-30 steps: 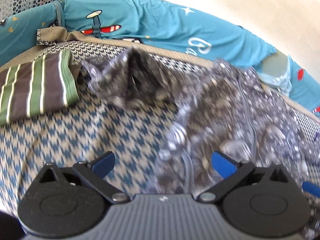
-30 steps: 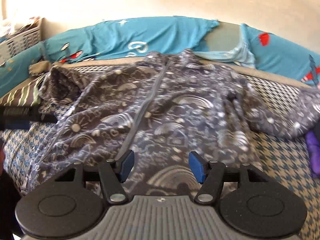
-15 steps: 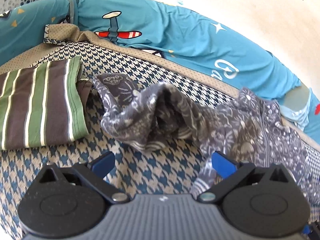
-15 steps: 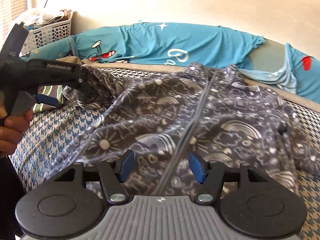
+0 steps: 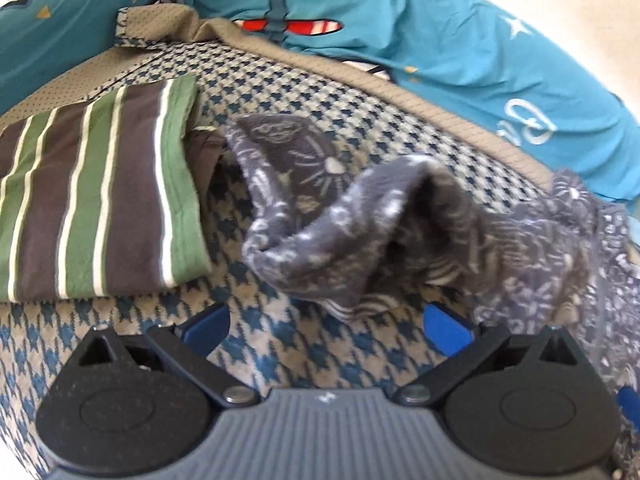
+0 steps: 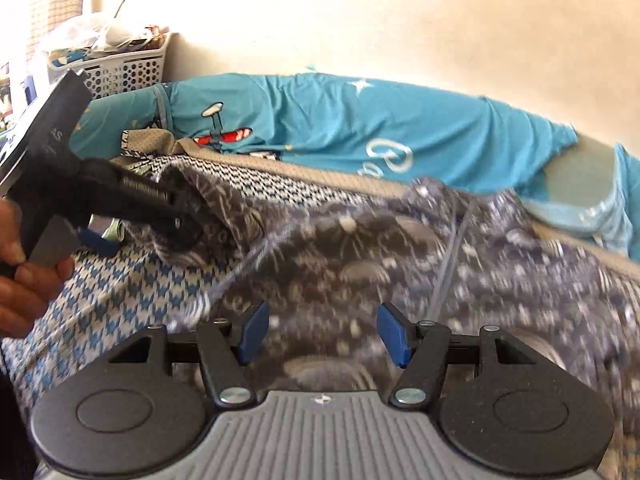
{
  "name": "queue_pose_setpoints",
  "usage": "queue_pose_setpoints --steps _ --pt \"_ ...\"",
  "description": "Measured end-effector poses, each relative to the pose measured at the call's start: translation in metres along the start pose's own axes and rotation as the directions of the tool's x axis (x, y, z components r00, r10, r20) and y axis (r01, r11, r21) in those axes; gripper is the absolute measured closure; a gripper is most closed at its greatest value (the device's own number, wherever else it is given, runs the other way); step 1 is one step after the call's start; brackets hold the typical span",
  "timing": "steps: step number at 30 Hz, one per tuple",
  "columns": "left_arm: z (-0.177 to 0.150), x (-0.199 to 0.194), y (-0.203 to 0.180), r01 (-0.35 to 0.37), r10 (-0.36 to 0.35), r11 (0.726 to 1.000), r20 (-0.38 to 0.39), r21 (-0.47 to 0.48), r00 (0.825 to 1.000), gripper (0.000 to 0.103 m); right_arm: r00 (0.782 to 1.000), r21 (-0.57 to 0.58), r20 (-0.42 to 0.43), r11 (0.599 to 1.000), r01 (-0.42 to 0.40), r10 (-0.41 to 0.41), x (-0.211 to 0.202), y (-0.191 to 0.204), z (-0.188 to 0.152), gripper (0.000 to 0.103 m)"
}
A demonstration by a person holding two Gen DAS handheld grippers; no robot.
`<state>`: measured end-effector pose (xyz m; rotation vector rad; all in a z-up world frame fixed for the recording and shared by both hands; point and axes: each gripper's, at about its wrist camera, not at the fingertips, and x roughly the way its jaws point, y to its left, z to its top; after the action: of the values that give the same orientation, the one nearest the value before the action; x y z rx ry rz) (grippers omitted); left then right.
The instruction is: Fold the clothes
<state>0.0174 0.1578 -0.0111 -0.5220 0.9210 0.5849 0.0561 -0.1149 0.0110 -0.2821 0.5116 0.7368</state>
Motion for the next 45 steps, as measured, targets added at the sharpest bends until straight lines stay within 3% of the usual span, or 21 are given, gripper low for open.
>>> queue_pose_setpoints --steps 2,7,15,22,24,27,28,32,38,45 --pt "0.004 0.006 0.003 -0.035 0.035 0.999 -0.01 -0.001 0.999 0.0 1.0 -0.028 0.021 1.0 -0.014 0.015 0.01 0.005 0.007 0.043" --pt "0.01 0.022 0.011 -0.012 0.01 0.999 -0.078 -0.034 0.997 0.0 0.998 -0.117 0.047 0.992 -0.045 0.051 0.038 0.022 0.02 0.043" --pt "0.014 0.027 0.015 -0.021 0.019 0.999 -0.077 -0.027 0.997 0.0 0.988 -0.234 0.069 0.965 -0.116 0.135 0.071 0.045 0.031 0.043" --pt "0.012 0.035 0.012 -0.061 0.061 0.998 -0.079 0.003 0.995 0.0 0.985 -0.34 0.086 0.933 -0.115 0.153 0.098 0.063 0.037 0.046" --pt "0.012 0.037 0.014 -0.057 0.057 0.998 -0.084 0.003 0.995 0.0 0.983 -0.376 0.087 0.919 -0.118 0.162 0.104 0.066 0.037 0.057" --pt "0.011 0.04 0.011 -0.069 0.072 0.997 -0.082 0.033 0.994 0.0 0.986 -0.421 0.085 0.902 -0.097 0.146 0.114 0.069 0.034 0.084" --pt "0.011 0.041 0.009 -0.076 0.079 0.996 -0.079 0.043 0.994 0.0 0.985 -0.413 0.083 0.905 -0.103 0.15 0.116 0.067 0.035 0.09" --pt "0.012 0.046 0.006 -0.094 0.097 0.994 -0.067 0.054 0.993 0.0 0.984 -0.36 0.091 0.926 -0.111 0.154 0.12 0.054 0.038 0.096" --pt "0.018 0.052 0.0 -0.073 0.074 0.996 -0.039 0.048 0.996 0.0 0.979 -0.197 0.112 0.969 -0.147 0.171 0.113 0.027 0.055 0.097" --pt "0.031 0.058 -0.009 -0.065 0.064 0.998 0.018 0.019 0.998 0.0 0.965 -0.072 0.15 0.976 -0.207 0.216 0.096 0.011 0.071 0.097"
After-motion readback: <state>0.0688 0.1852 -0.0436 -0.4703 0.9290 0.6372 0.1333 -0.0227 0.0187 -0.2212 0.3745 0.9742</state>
